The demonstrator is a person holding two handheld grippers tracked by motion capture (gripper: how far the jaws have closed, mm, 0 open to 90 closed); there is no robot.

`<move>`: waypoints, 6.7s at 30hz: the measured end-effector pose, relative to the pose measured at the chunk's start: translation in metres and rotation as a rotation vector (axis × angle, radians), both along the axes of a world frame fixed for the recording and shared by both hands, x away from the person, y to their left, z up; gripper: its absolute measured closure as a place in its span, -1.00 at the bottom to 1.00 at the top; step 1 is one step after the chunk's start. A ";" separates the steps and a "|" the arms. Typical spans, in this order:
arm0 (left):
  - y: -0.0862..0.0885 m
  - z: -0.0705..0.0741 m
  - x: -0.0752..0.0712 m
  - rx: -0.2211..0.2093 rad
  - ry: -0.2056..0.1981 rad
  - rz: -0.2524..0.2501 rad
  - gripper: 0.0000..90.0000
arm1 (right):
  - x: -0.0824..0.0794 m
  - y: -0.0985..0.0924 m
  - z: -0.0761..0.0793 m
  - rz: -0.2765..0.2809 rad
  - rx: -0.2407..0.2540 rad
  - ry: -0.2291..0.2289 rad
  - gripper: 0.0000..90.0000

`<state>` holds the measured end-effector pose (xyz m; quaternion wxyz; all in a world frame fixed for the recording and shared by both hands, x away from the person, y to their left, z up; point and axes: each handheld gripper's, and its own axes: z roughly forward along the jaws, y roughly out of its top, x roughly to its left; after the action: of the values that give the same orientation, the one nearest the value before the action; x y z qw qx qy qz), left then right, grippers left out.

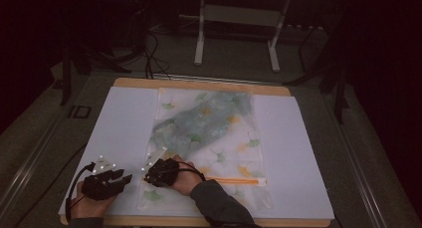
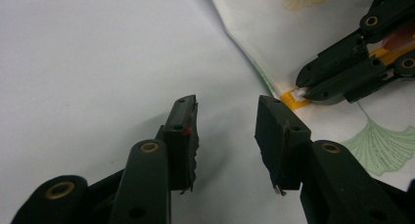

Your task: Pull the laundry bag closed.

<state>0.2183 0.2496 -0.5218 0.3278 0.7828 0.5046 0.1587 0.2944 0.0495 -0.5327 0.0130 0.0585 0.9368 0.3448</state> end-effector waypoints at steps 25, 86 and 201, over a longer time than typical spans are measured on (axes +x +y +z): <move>-0.025 0.008 -0.005 -0.053 0.015 -0.110 0.31 | -0.005 -0.012 0.009 -0.008 0.013 -0.028 0.87; -0.046 -0.009 0.013 -0.122 0.102 -0.197 0.97 | -0.003 -0.031 0.011 -0.003 0.000 -0.051 0.88; -0.038 -0.007 0.011 -0.110 0.069 -0.170 0.97 | -0.005 -0.107 0.020 -0.048 -0.255 -0.126 1.00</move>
<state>0.2292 0.2113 -0.5289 0.3652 0.8084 0.4554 0.0754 0.2890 -0.0576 -0.5126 0.0875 0.0569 0.9686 0.2257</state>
